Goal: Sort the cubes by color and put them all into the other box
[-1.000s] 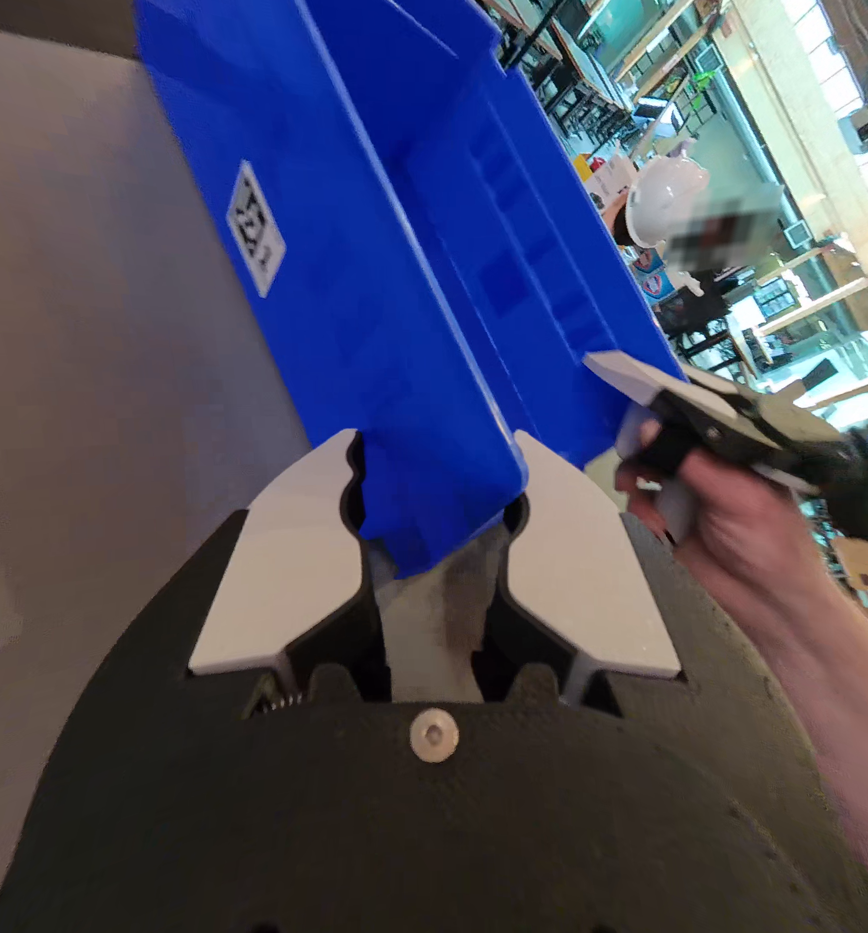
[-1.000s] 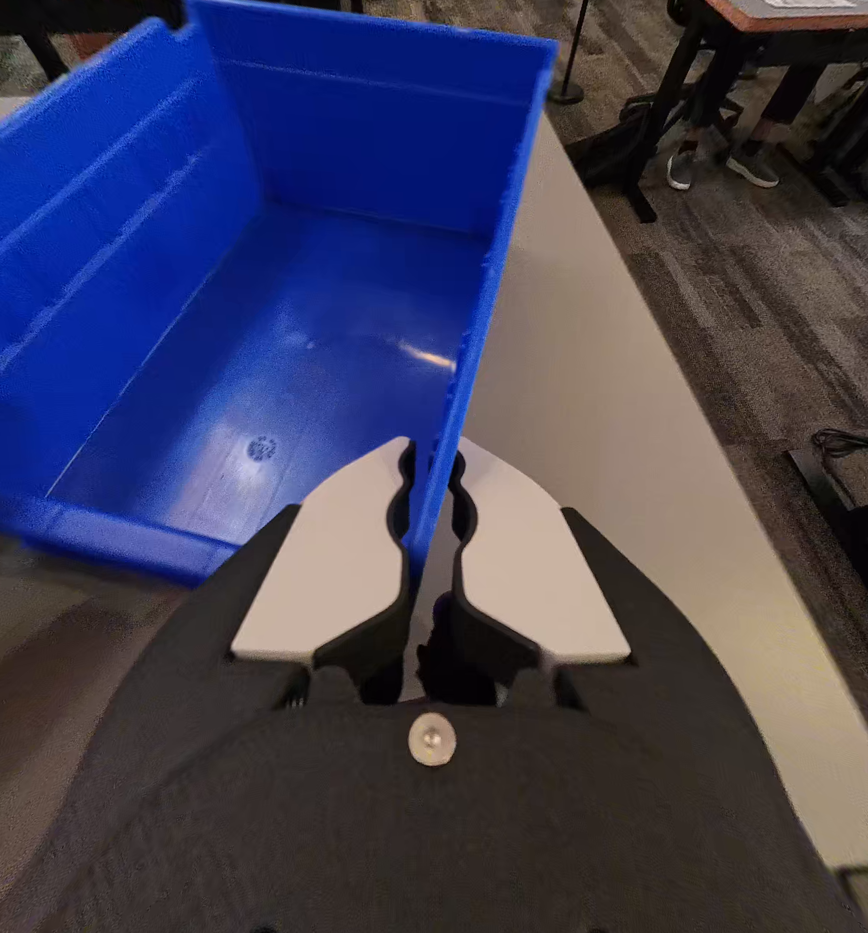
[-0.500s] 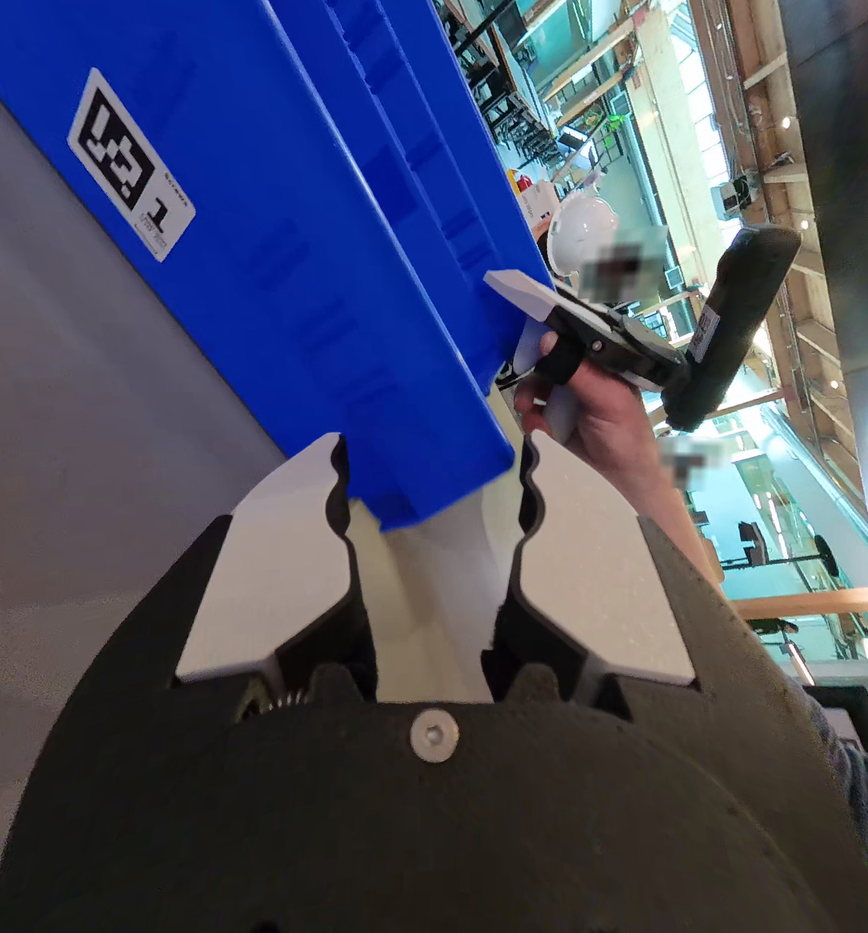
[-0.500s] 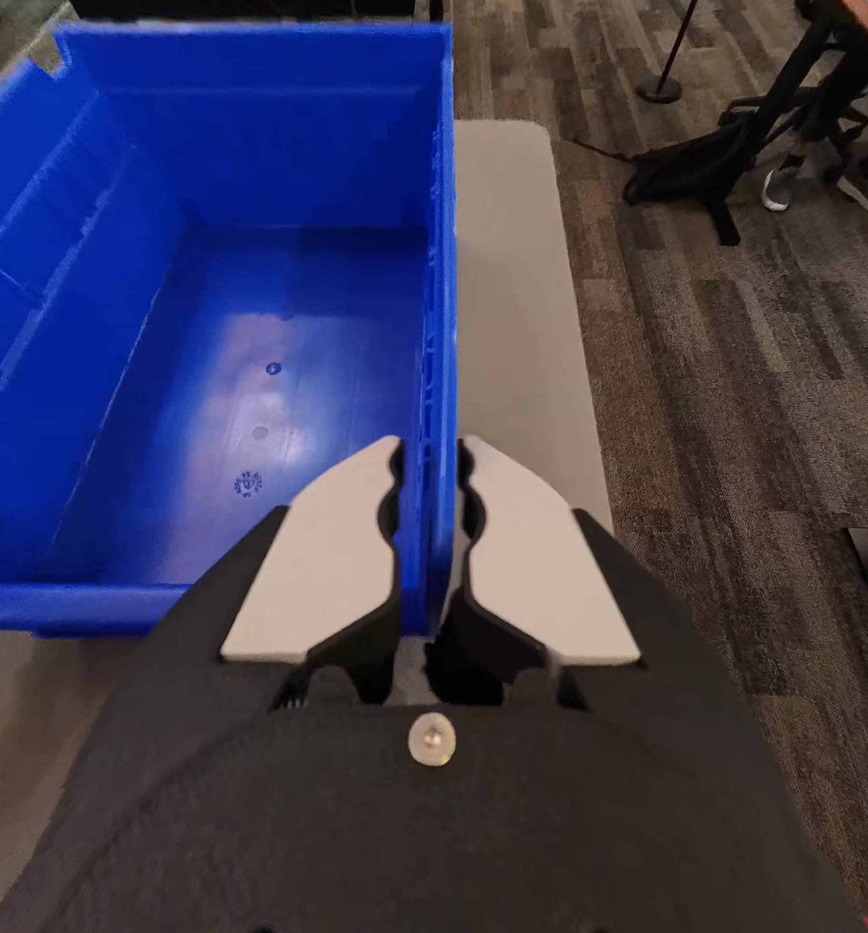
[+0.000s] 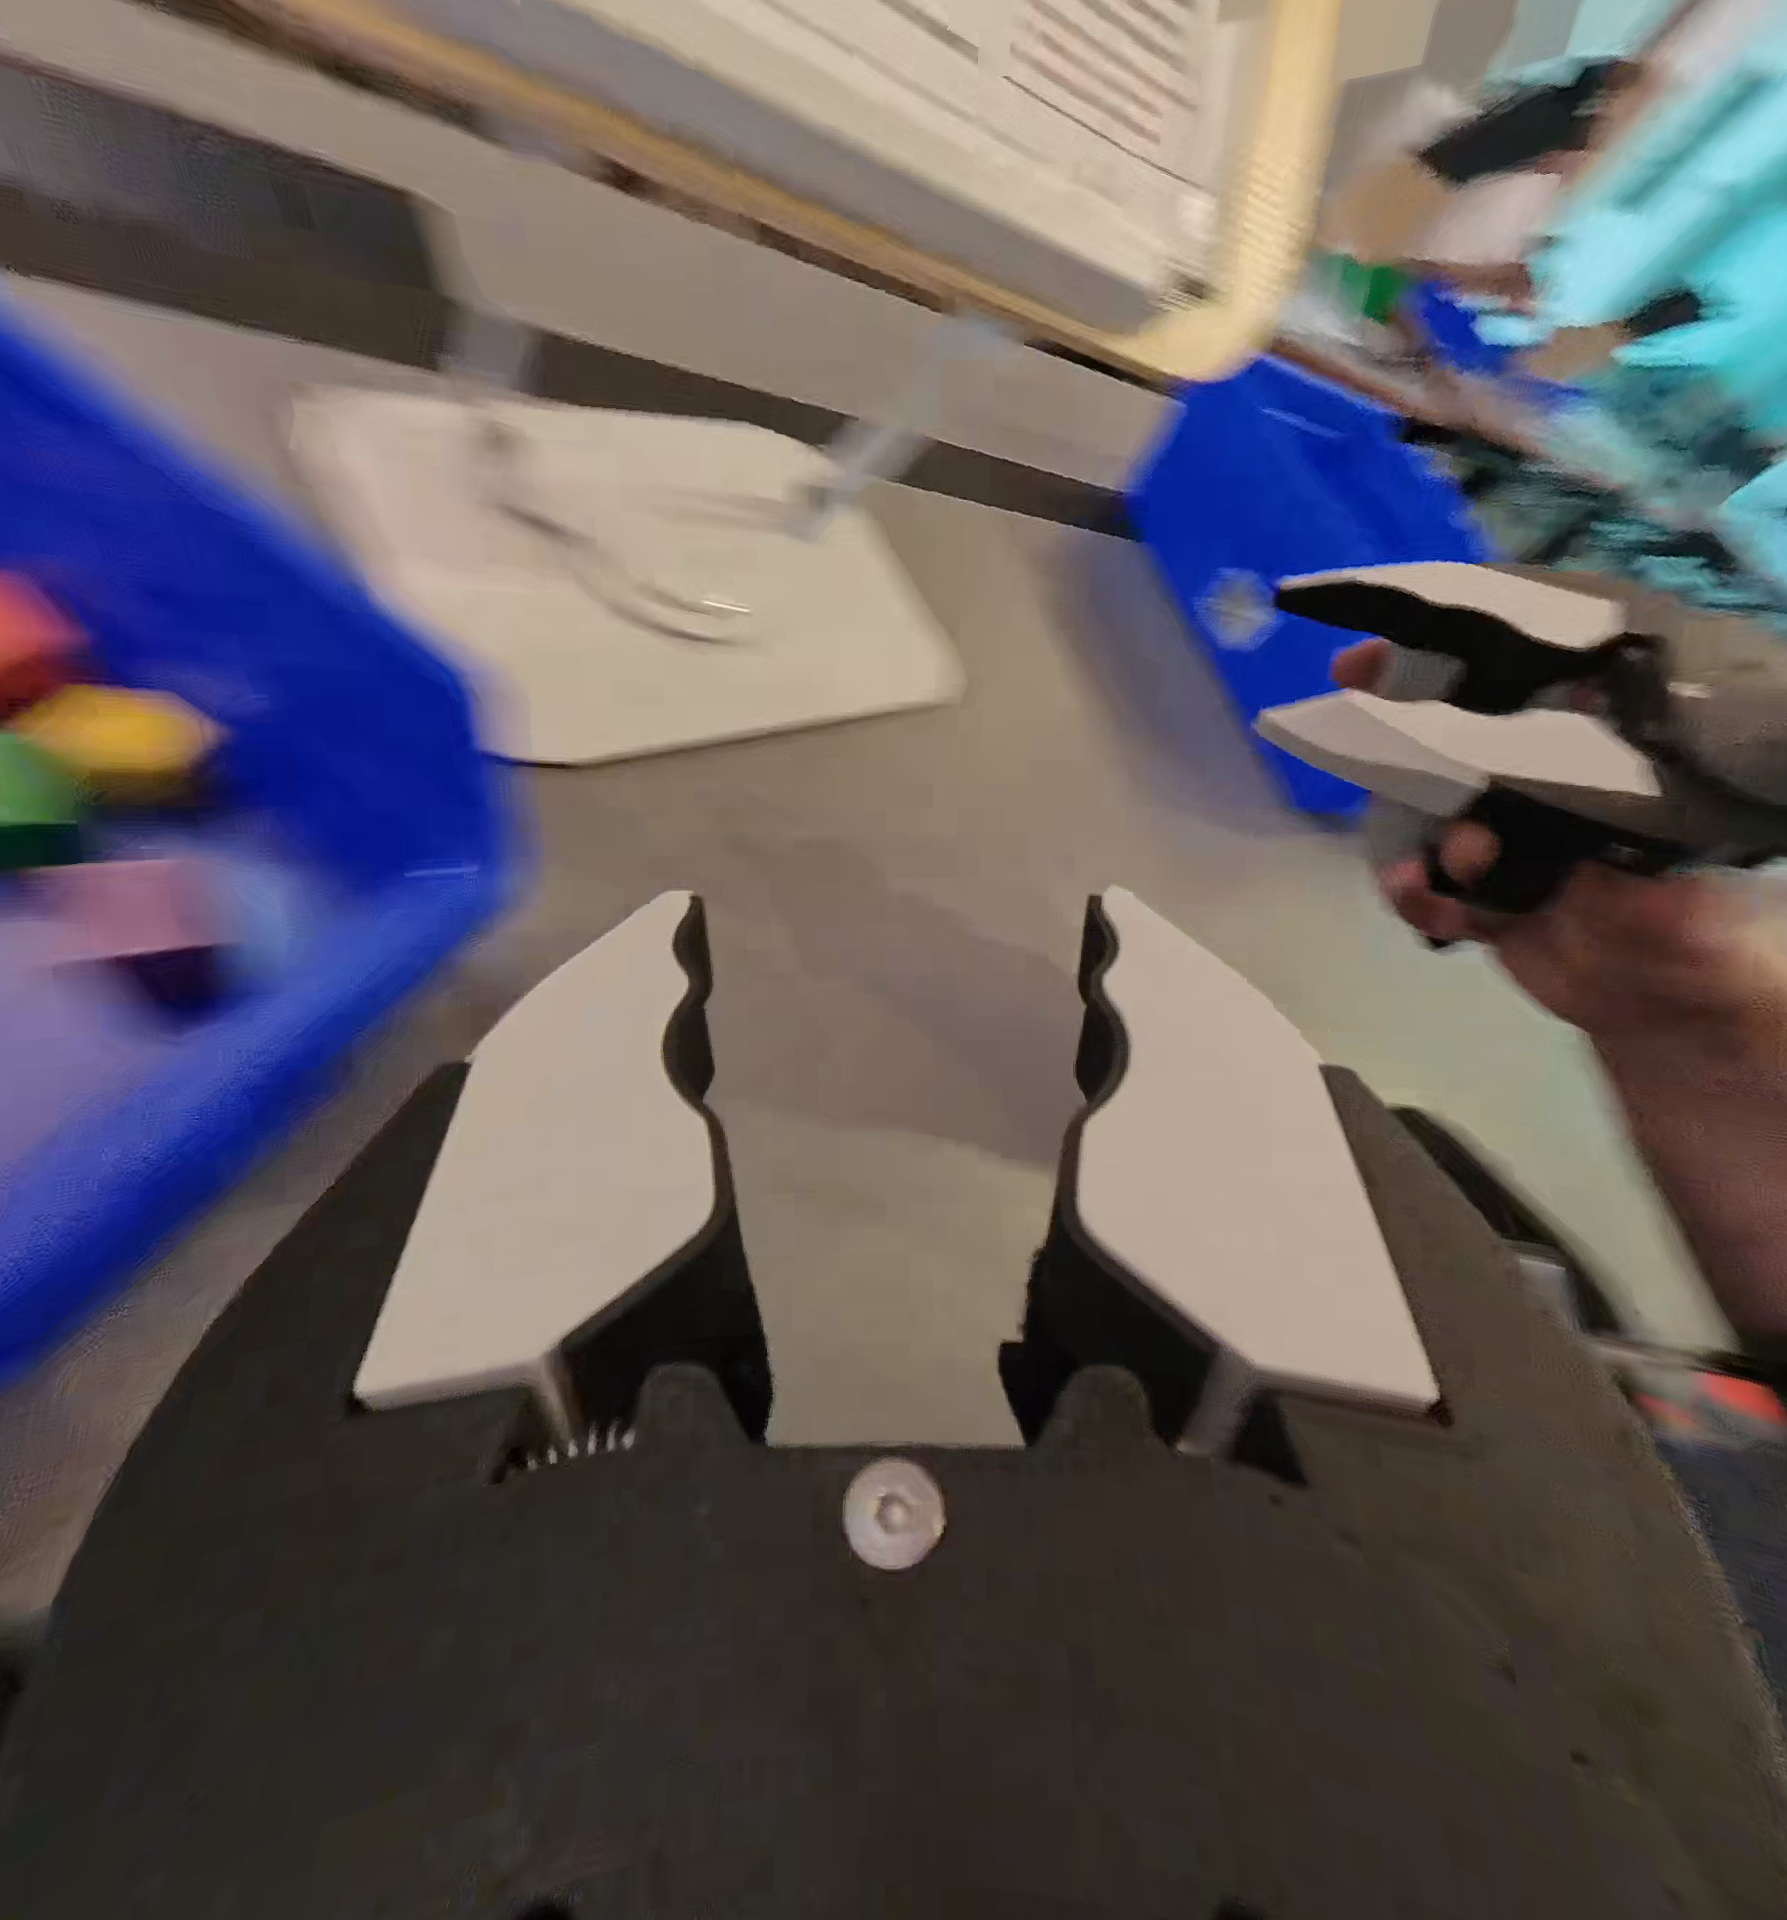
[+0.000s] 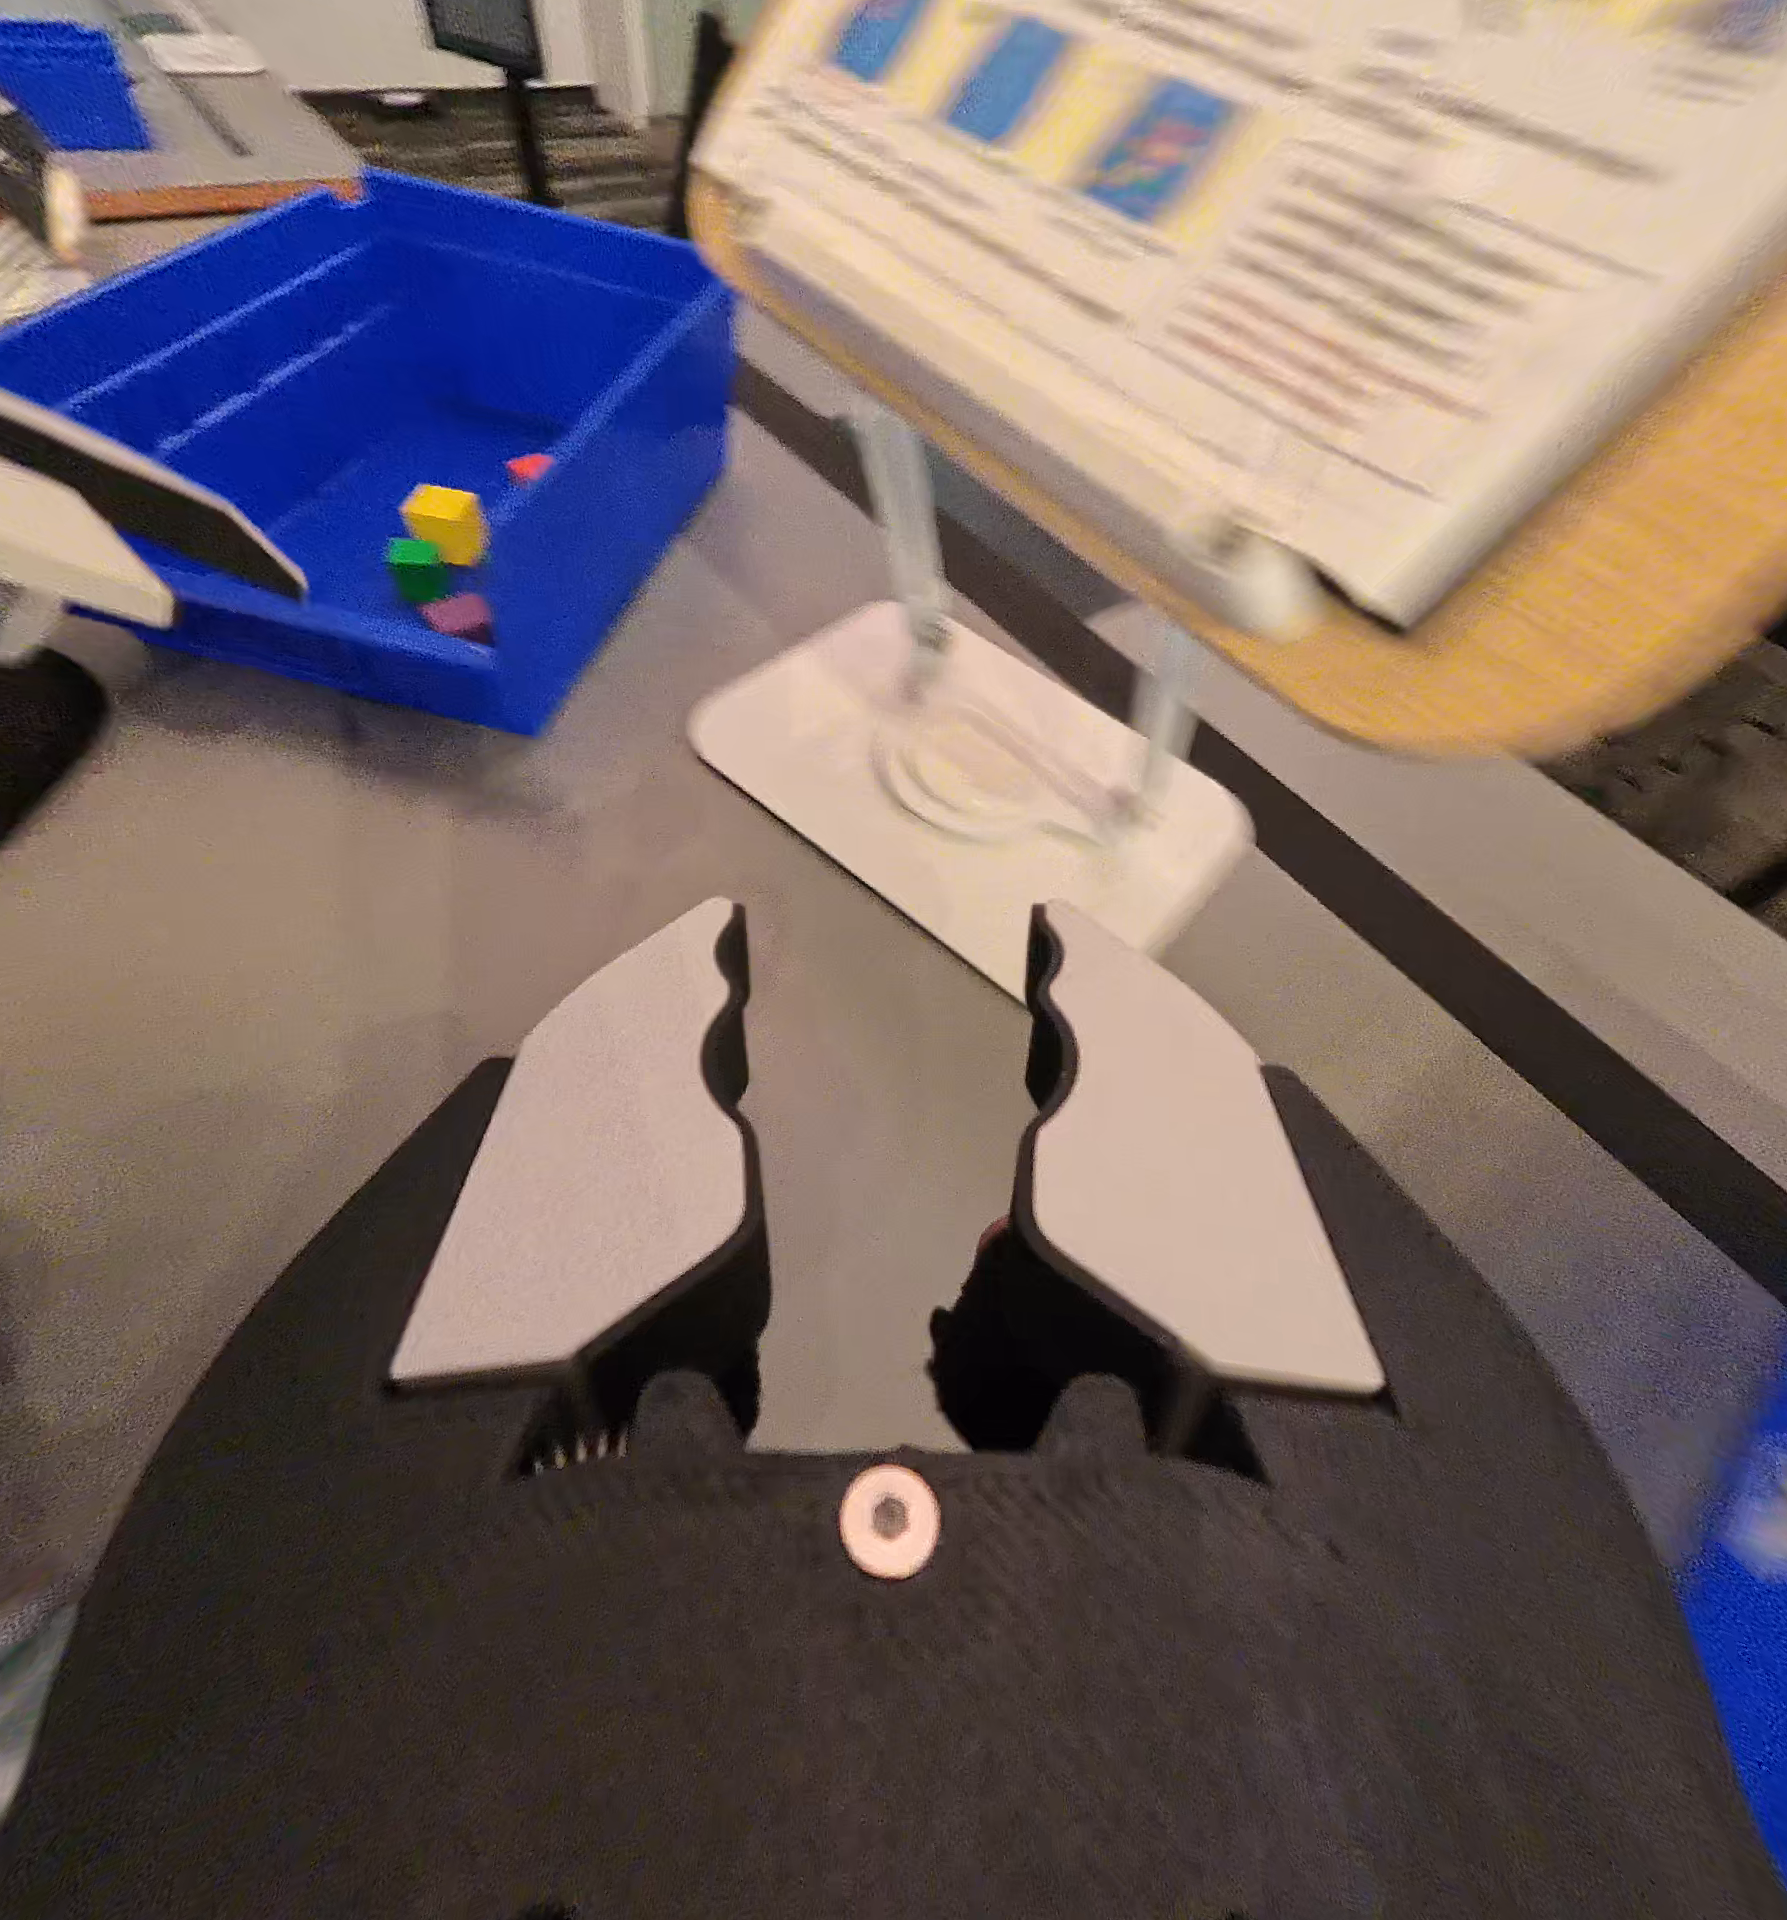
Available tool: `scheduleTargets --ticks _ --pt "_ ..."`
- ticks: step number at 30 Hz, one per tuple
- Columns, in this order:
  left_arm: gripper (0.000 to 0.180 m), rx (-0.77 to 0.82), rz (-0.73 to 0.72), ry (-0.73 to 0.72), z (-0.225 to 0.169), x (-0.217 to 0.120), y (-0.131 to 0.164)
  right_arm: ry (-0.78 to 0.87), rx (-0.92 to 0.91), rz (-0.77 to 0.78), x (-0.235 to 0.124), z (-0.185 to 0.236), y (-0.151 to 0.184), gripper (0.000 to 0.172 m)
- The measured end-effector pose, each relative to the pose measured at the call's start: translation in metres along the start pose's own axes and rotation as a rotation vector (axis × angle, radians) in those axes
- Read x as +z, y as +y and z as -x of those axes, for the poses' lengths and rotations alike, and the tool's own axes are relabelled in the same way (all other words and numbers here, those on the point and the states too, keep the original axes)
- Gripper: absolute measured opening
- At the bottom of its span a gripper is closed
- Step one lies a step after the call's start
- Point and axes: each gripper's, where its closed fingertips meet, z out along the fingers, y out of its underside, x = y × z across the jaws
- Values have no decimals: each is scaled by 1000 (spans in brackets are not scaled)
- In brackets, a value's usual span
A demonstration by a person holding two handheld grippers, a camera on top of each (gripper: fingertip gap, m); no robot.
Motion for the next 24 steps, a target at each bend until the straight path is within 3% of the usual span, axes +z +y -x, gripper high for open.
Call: scheduleTargets --ticks 4,6,9,12,16,18,24 --pt "79 75 -129 -432 101 -91 -22 -190 33 34 98 93 -19 56" --pt "76 16 -144 -532 138 -118 -15 -224 36 69 136 119 -18 54" --pt "74 -86 -141 -573 177 -133 1 -166 12 62 176 126 -23 50" --pt "70 -95 -62 -553 201 -124 23 -165 42 117 202 134 -17 44" --pt "40 -107 5 -482 219 -108 31 -125 16 108 217 143 -23 20" --pt "39 -141 -1 -454 231 -107 30 -75 3 110 223 142 -25 8" --pt "23 -96 79 -436 294 -118 -1 -25 8 104 246 170 -39 13"
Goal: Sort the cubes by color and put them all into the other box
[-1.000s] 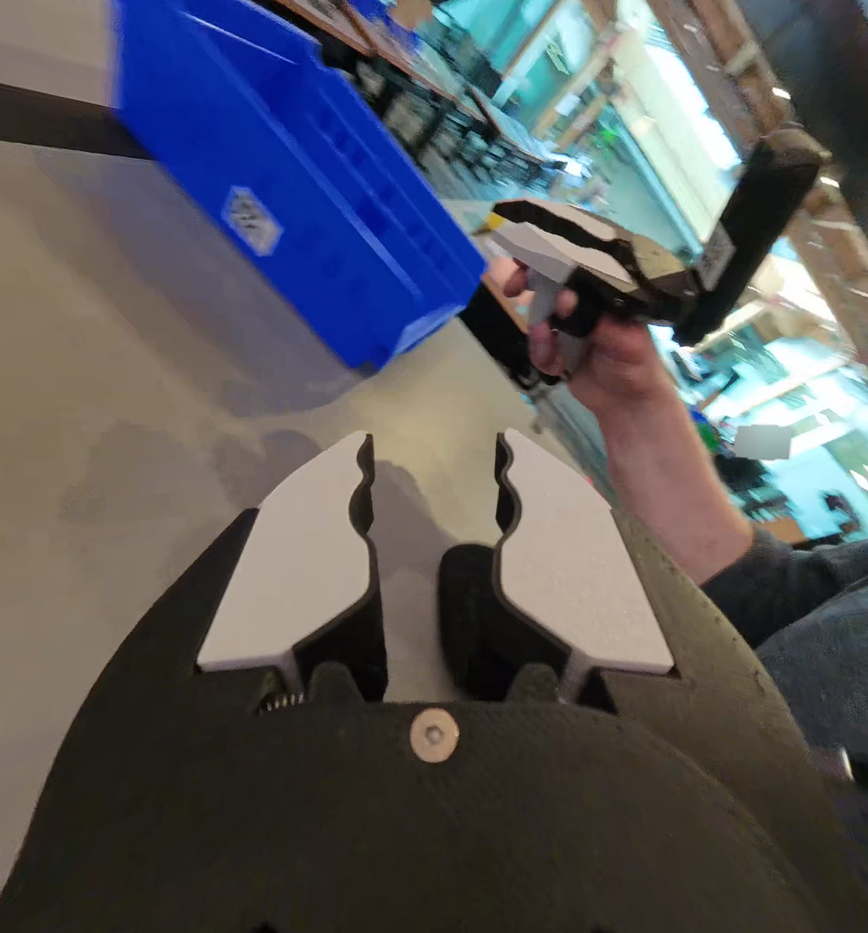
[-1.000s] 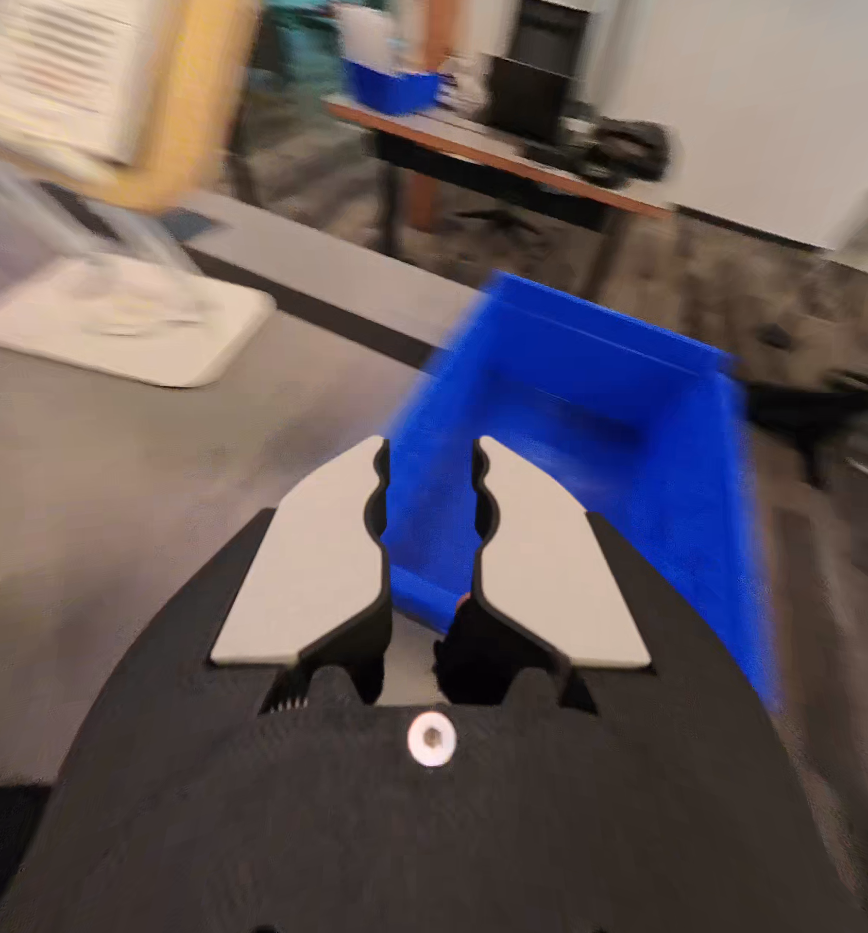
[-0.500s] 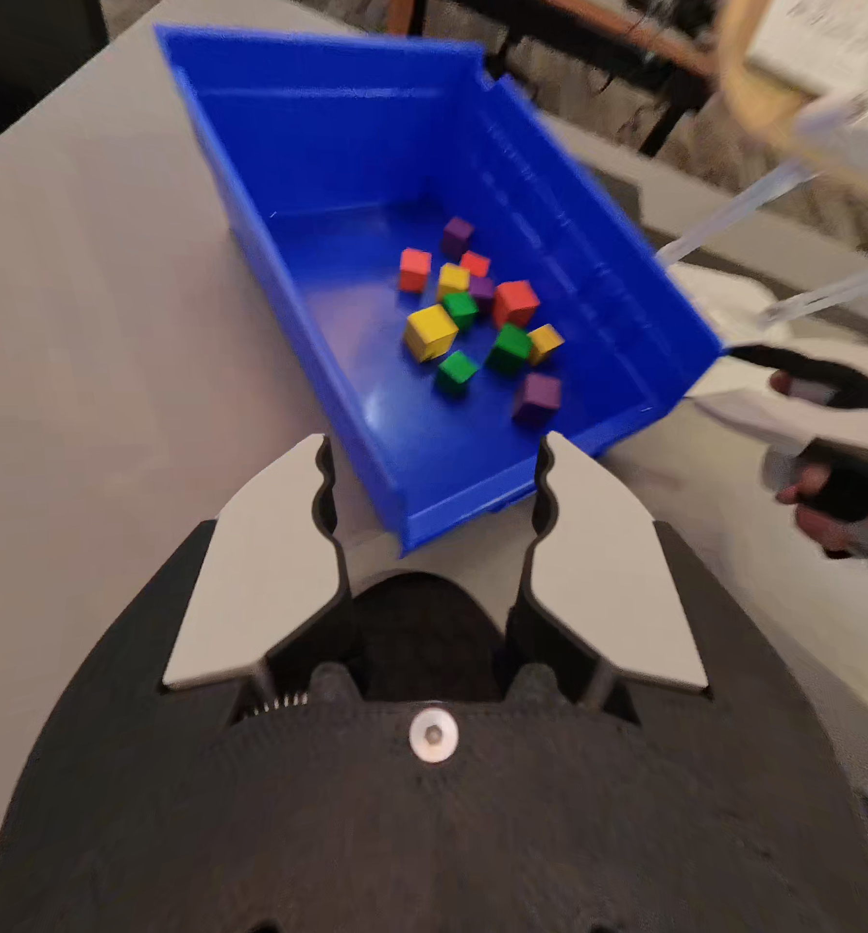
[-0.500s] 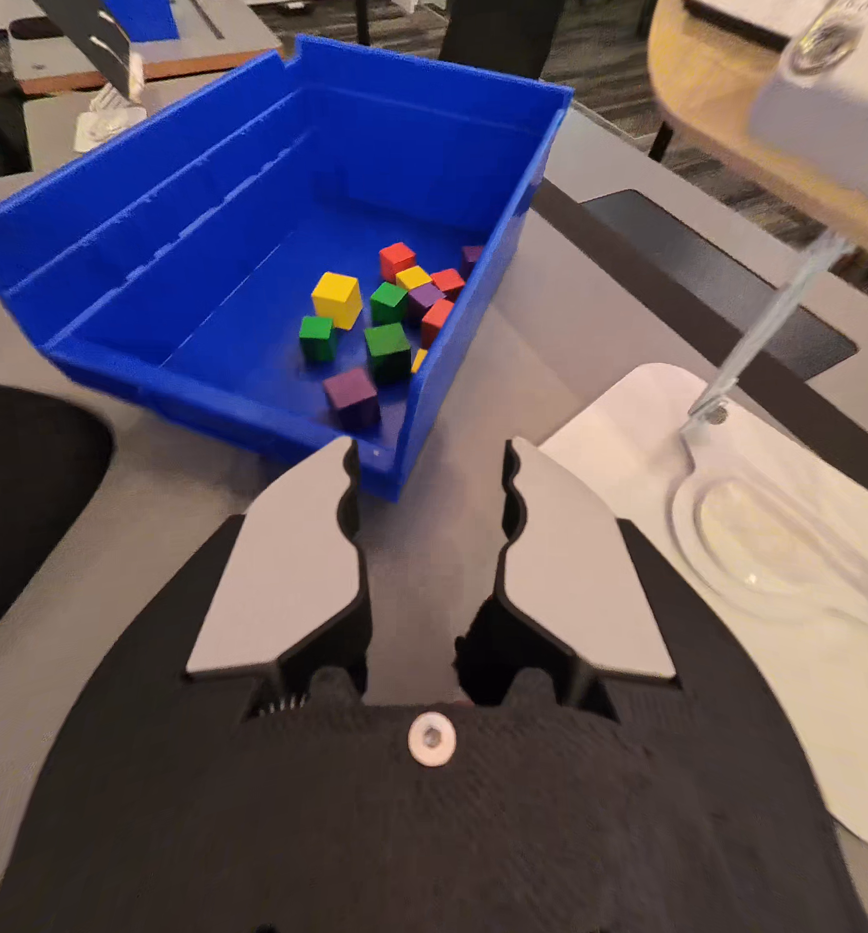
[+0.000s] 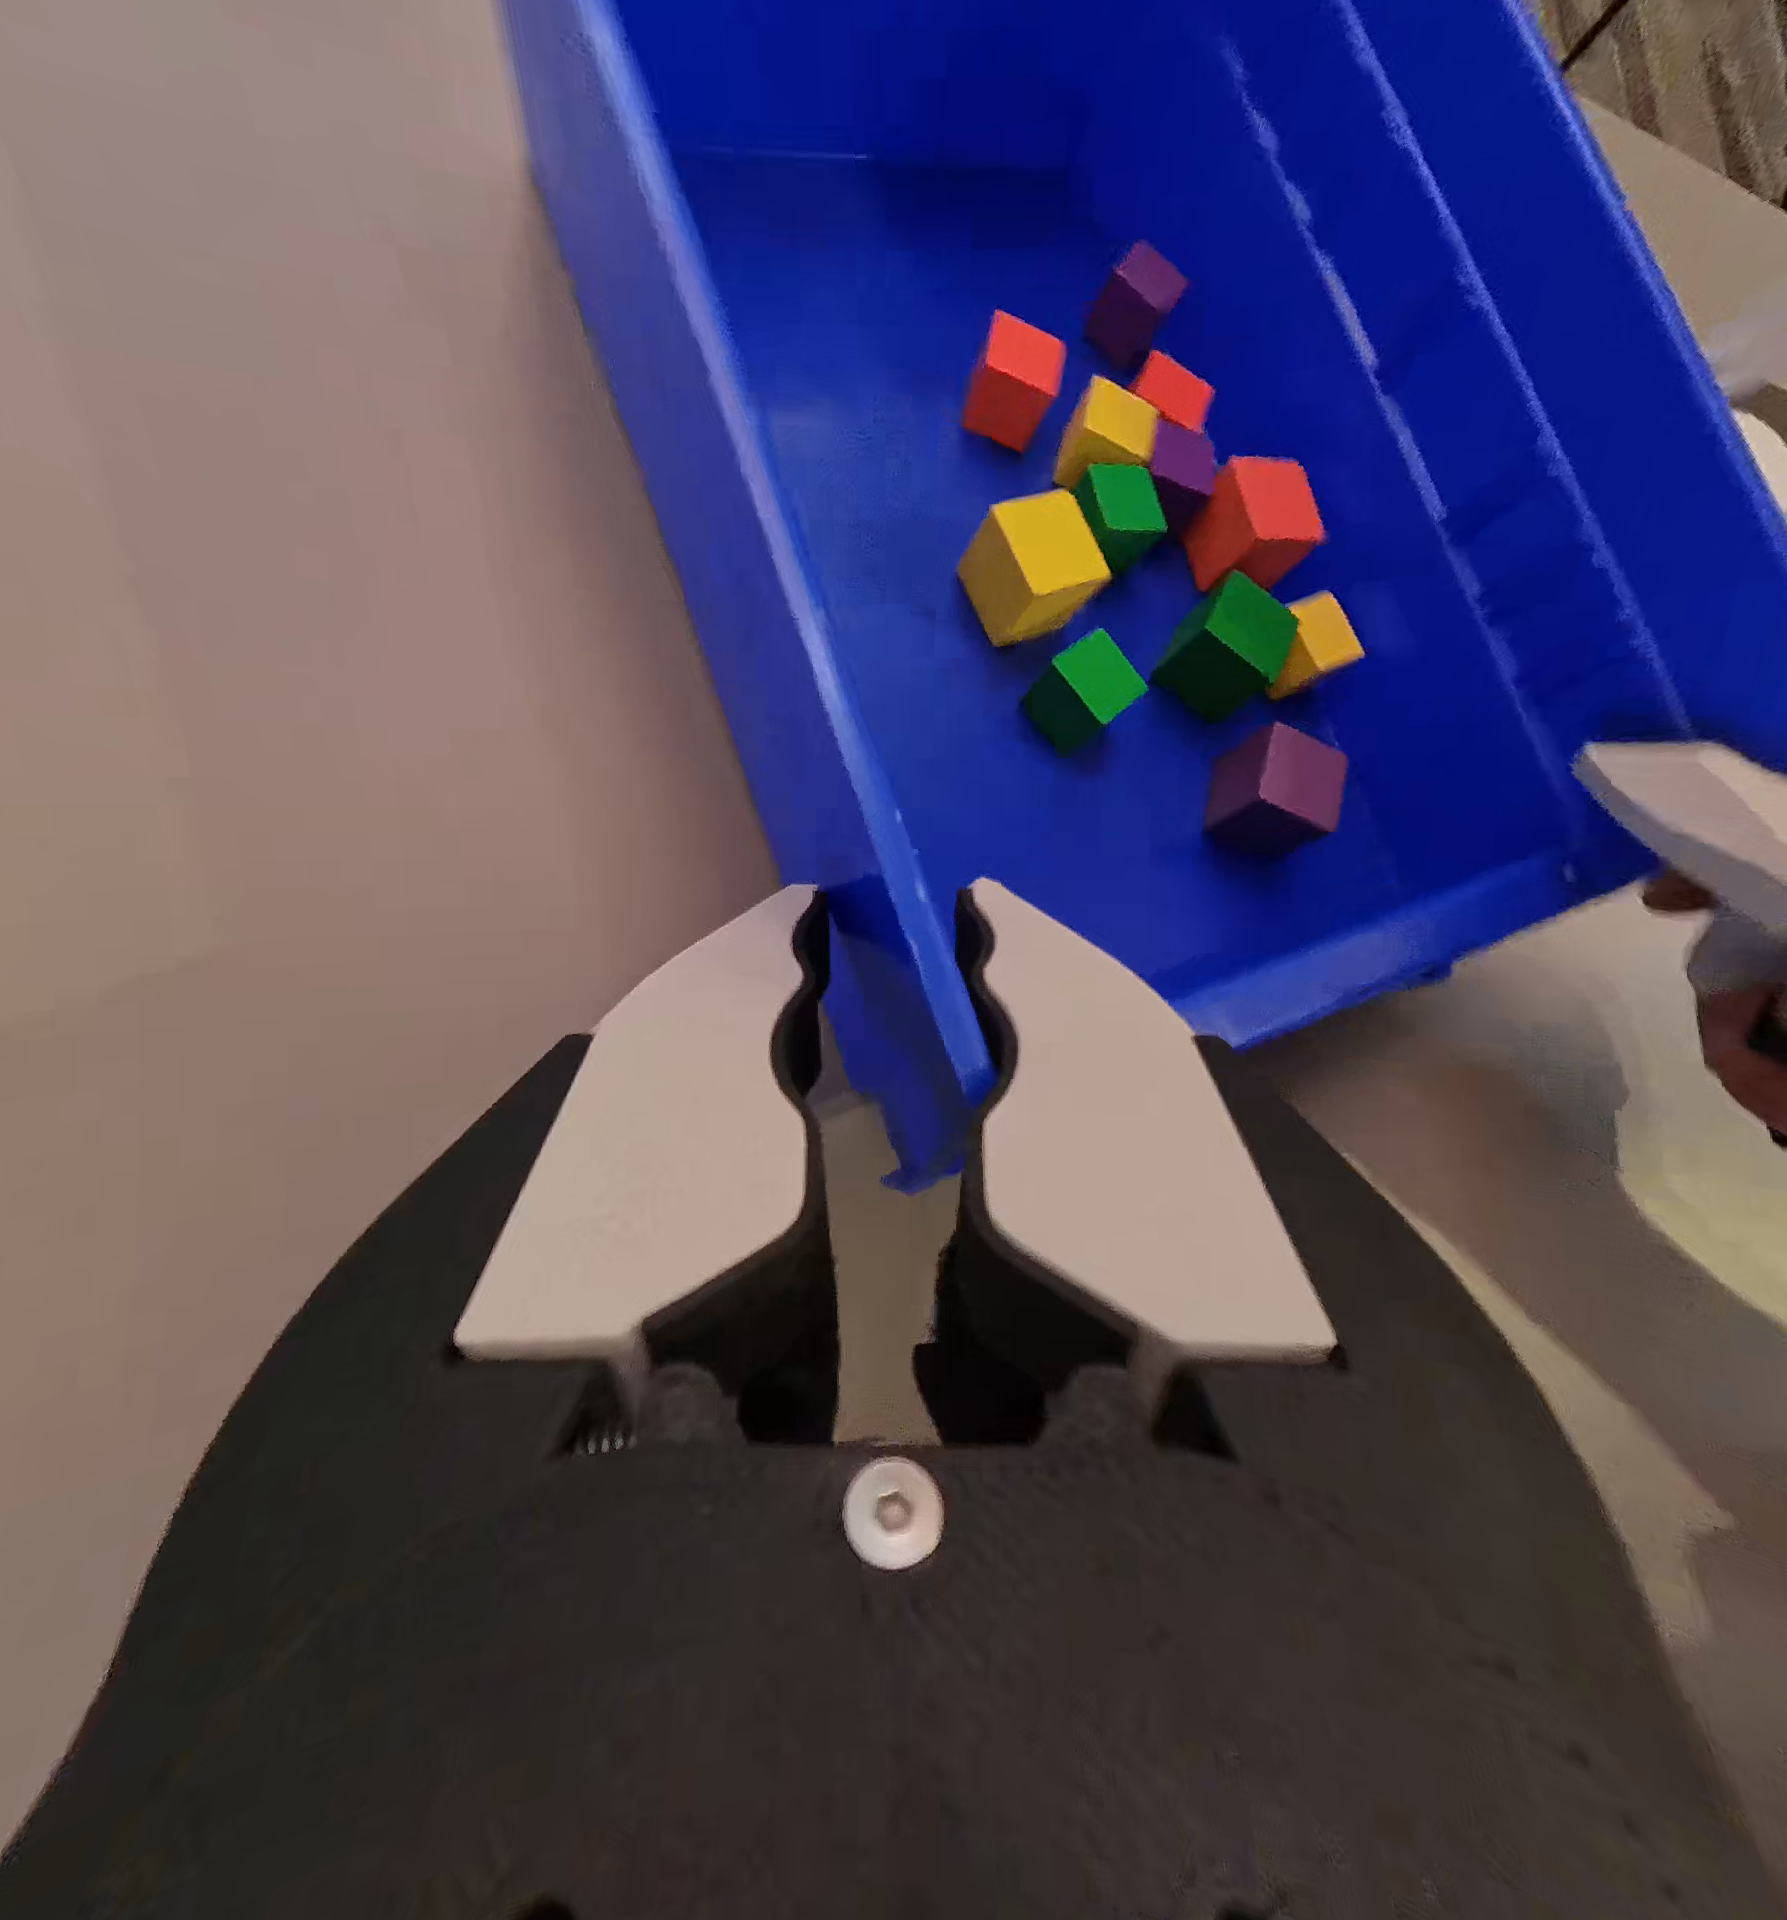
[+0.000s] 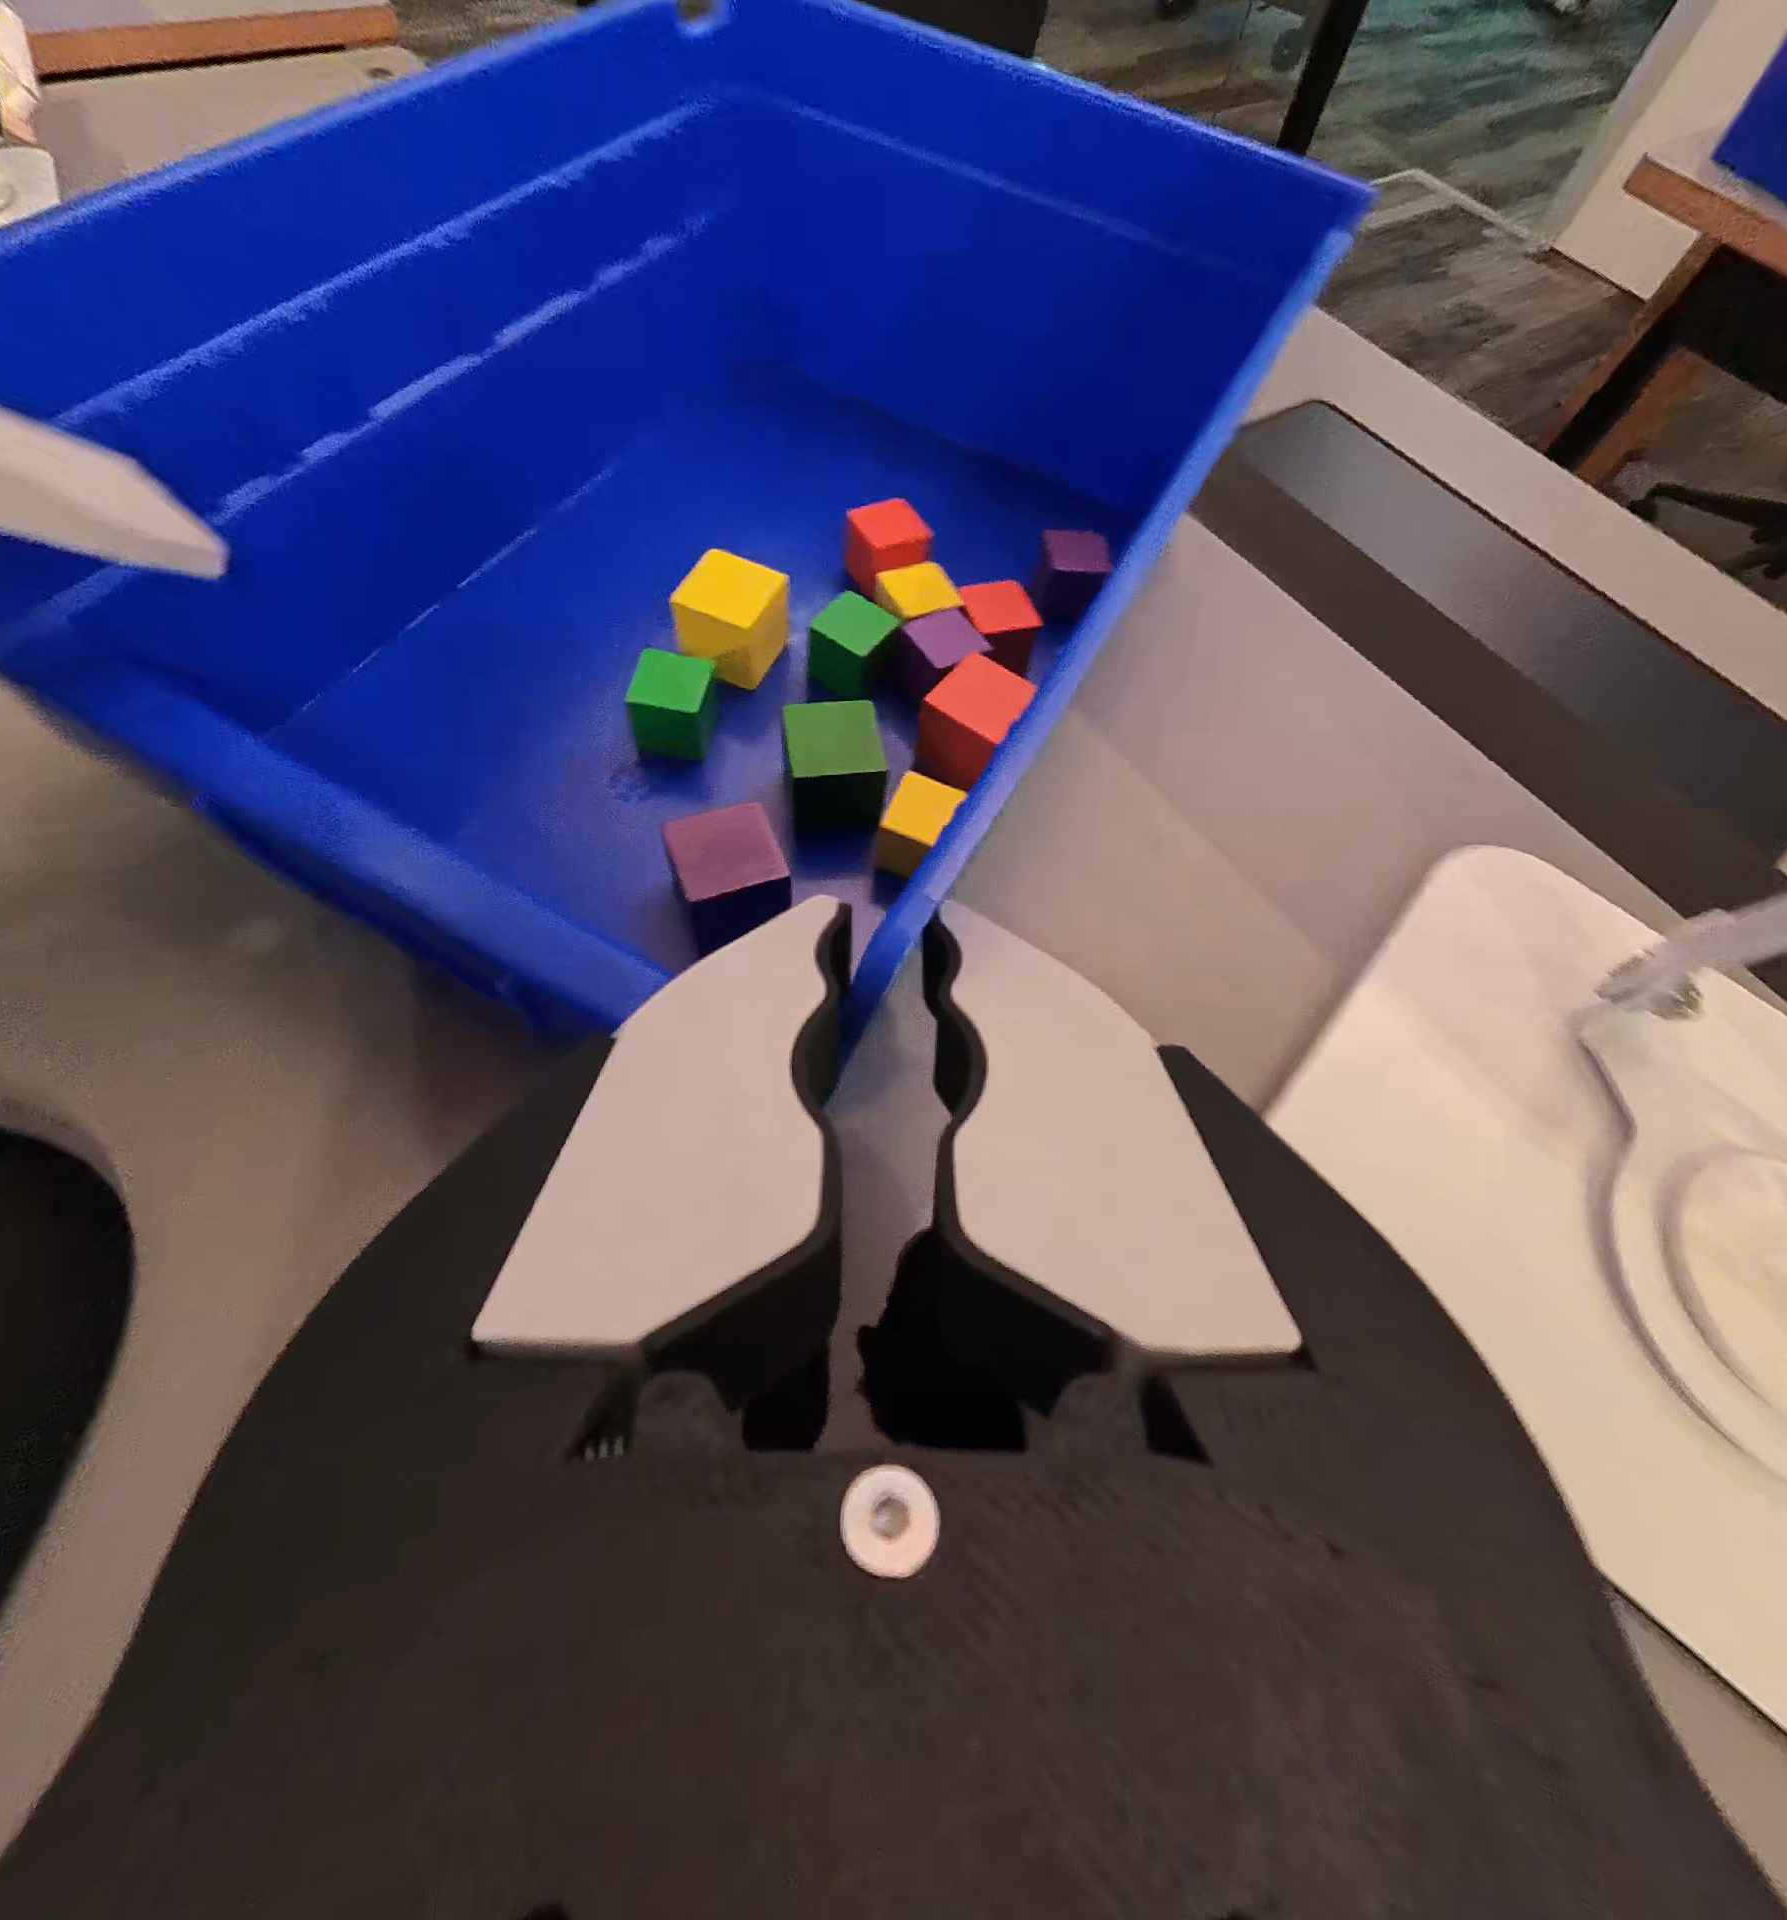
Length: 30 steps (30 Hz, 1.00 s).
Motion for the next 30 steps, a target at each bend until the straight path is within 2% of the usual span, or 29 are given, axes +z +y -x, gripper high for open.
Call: scheduleTargets --ticks 7,14,16,17,20,21,24,26,30 --pt "12 101 24 28 72 40 -68 81 64 3 55 21 -34 20" --pt "11 157 33 53 87 63 -97 114 150 3 77 15 -45 21" --pt "15 135 15 75 86 61 -99 88 177 6 77 15 -45 30" --pt "16 117 -29 85 83 55 -105 90 184 3 75 12 -45 41" --pt "13 127 -200 27 75 22 -125 73 190 -41 52 3 -49 48" --pt "1 163 -233 -3 68 11 -128 62 185 -76 39 1 -53 49" --pt "0 293 -288 -33 21 -12 -126 21 168 -181 -7 -5 -66 52" --pt "0 394 -277 -65 -15 -20 -116 -27 171 -233 -38 -6 -71 53" --pt "0 500 -182 17 -97 -16 -82 -40 134 -222 -86 -22 -54 54"
